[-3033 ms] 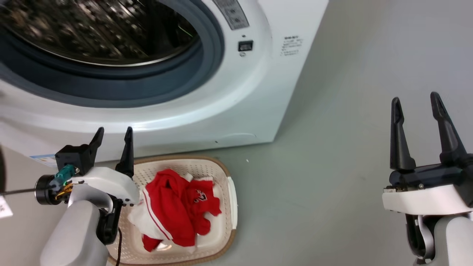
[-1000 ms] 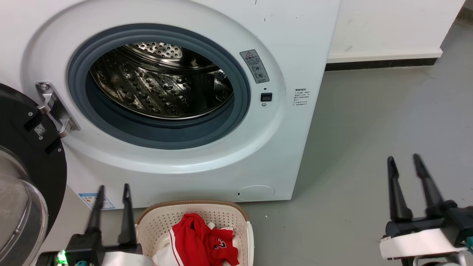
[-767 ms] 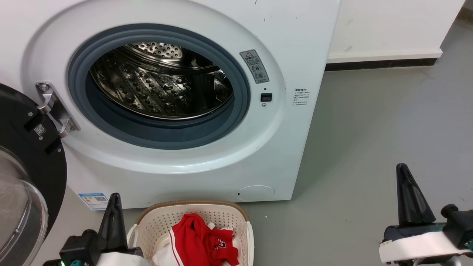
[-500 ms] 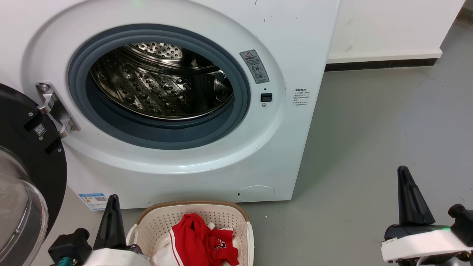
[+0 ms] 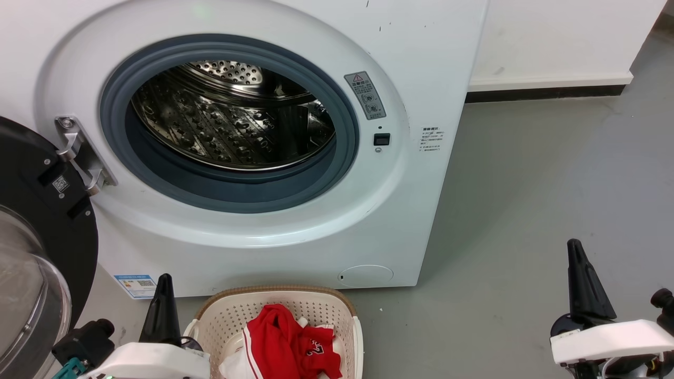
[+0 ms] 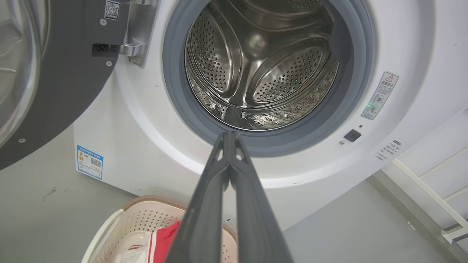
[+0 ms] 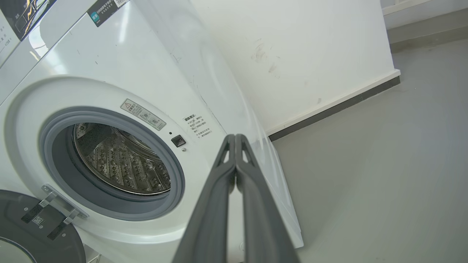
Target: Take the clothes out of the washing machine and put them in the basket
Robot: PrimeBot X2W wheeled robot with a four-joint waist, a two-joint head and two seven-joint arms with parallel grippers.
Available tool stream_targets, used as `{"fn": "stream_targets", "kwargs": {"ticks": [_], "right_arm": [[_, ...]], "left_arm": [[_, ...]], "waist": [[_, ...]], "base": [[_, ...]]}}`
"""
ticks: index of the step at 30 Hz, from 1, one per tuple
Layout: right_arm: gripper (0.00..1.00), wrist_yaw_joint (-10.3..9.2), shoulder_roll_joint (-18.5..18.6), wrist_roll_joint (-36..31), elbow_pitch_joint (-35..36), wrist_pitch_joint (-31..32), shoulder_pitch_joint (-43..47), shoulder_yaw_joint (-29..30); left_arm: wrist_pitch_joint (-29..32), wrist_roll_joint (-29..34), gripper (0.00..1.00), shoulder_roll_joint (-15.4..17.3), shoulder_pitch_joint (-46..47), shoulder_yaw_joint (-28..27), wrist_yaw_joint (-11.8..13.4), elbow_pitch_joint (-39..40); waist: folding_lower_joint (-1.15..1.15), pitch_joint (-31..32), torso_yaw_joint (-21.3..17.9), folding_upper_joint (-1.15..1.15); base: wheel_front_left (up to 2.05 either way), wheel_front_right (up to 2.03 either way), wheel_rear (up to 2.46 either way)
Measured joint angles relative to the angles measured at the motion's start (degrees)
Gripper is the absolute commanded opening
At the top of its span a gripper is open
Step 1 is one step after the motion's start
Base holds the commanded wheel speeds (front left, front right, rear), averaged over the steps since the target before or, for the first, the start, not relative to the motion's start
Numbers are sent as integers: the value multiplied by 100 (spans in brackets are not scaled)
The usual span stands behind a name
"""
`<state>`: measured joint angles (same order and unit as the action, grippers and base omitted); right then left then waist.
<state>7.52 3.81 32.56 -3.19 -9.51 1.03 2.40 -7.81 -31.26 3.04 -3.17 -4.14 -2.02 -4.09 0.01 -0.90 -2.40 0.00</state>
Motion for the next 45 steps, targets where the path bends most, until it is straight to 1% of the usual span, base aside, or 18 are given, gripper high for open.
{"fn": "stream_targets", "kwargs": {"ticks": [12,26,27,45], "right_arm": [[0,-1,37,1103,-186,212,-112,0],[0,-2,60,2216,-376,458,-235,12],[0,-2,64,2574,-437,548,-265,20],[0,-2,70,3723,-638,814,-407,62]], "left_arm": [[248,-1063,0,-2,138,-35,-87,-176],[512,-2154,0,-3,304,-78,-182,-357],[591,-2508,0,-3,365,-99,-203,-410],[864,-3659,0,-5,535,-148,-311,-603]], "waist": [[0,9,29,0],[0,19,63,0],[0,22,75,0],[0,35,118,0]], "base": [[0,0,0],[0,0,0],[0,0,0],[0,0,0]]}}
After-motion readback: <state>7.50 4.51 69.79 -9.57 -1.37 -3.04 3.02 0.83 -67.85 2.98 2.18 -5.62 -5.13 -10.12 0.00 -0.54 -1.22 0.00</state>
